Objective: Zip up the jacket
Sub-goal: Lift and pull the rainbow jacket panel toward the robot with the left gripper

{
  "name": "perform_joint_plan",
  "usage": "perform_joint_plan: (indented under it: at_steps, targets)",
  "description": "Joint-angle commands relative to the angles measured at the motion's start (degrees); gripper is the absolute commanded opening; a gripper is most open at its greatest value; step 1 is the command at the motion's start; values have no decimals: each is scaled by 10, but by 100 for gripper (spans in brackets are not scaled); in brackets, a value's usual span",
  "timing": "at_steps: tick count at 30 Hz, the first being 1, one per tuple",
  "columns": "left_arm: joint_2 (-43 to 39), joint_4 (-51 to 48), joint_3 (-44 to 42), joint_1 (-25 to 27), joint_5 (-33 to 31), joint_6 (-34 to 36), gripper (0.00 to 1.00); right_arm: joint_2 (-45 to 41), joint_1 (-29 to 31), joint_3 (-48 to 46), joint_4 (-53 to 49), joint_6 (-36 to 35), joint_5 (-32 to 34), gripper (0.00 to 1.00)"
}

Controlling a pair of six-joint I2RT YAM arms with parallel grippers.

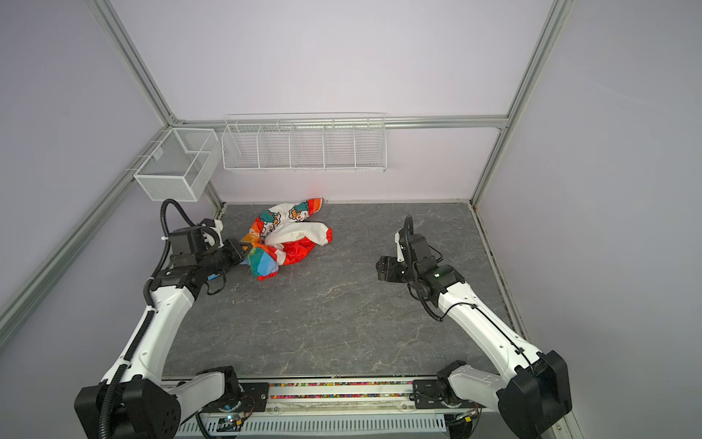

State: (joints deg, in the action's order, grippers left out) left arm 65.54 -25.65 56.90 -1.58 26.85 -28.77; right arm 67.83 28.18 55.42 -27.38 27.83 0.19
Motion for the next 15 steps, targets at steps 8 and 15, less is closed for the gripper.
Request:
perform_joint_plan:
  at_steps: [8,15]
  targets:
    - [62,-4,106,200,-5,17,0,-12,21,16,1,-24,-8,83]
    - [135,22,146,319,-32,6,0,-35,24,11,-5,-34,-5,84]
